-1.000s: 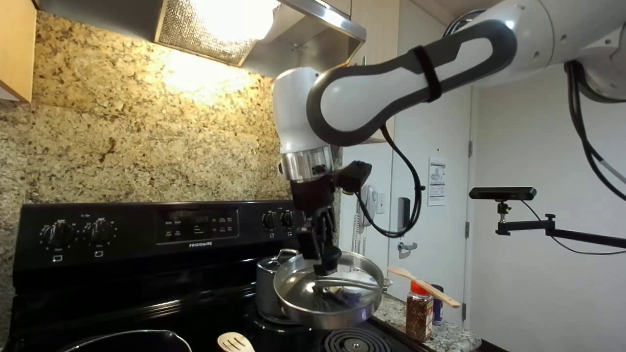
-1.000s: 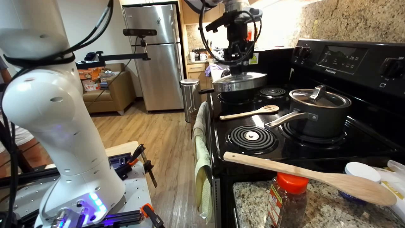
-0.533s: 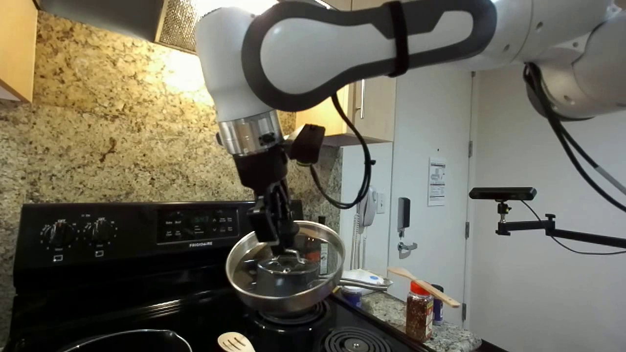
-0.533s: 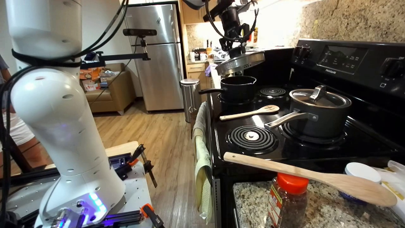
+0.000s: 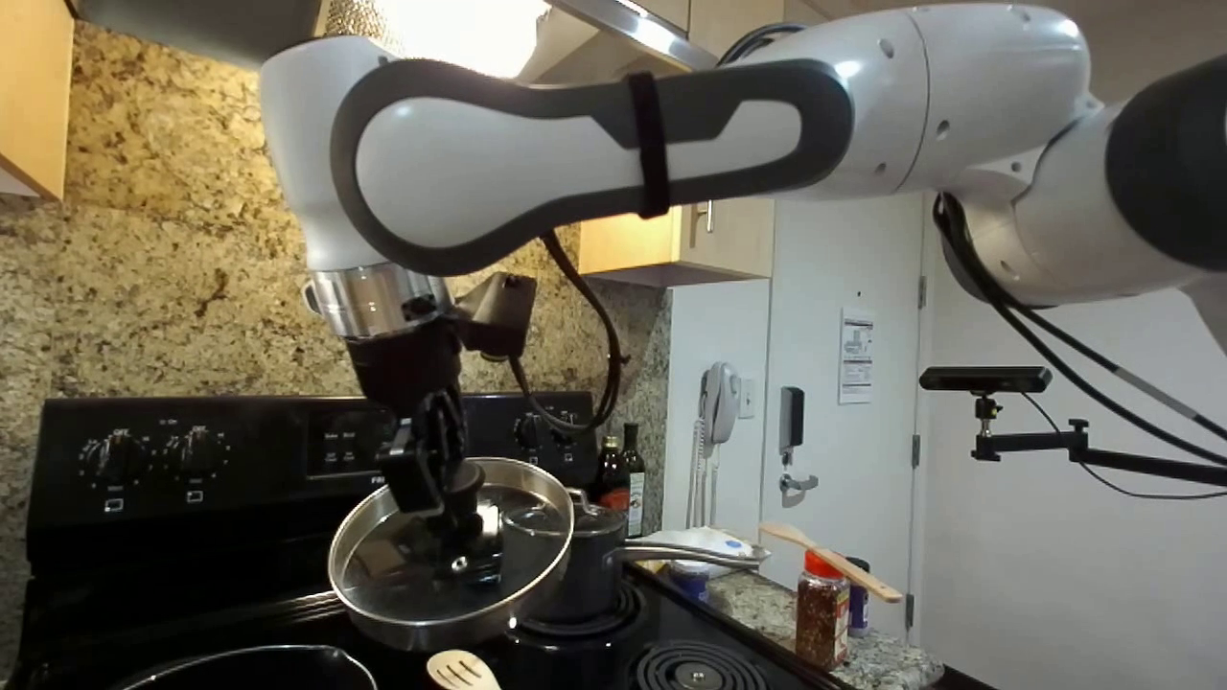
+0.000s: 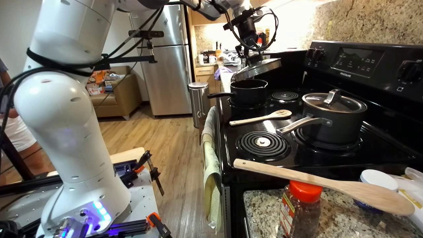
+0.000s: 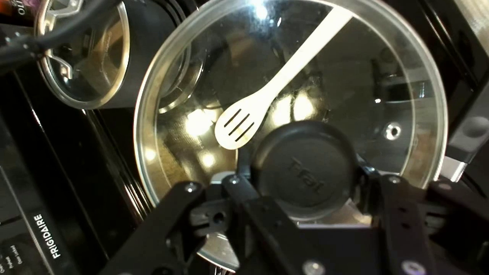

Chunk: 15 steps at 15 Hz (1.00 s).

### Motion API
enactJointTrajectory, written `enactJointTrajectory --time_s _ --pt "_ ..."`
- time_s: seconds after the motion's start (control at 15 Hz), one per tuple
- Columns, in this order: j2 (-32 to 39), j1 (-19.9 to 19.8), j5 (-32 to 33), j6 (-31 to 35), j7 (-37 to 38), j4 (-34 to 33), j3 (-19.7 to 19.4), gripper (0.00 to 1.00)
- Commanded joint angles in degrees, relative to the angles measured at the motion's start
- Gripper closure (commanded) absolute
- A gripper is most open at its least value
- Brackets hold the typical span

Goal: Put the glass lid on top of the black pot on the left

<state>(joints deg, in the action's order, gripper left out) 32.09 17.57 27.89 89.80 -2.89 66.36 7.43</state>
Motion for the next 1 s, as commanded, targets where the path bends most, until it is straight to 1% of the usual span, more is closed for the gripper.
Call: enactJointTrajectory --time_s 0.0,0.07,0.2,0.27,0.47,0.6,0.8,0.93 --pt "0.0 0.0 0.0 0.0 -0.1 -0.2 0.0 0.4" --pt "0.0 0.0 0.0 -0.1 -0.2 -0.3 -0.1 0.65" --pt "-0.5 -0.7 -2.3 3.8 -1.1 0.3 1.3 0.65" --pt "-0.5 -1.5 -4.4 8.0 -2.0 1.0 2.4 0.65" --pt "0.2 -1.7 -7.3 17.3 -2.8 1.9 4.0 0.65" --pt "0.7 -1.8 -8.8 21.9 -4.4 2.2 5.0 0.65" --pt "2.0 -2.7 -12.3 25.2 -7.6 2.3 6.7 0.65" --pt "3.2 -3.1 -14.2 25.1 -9.7 1.5 7.6 0.65"
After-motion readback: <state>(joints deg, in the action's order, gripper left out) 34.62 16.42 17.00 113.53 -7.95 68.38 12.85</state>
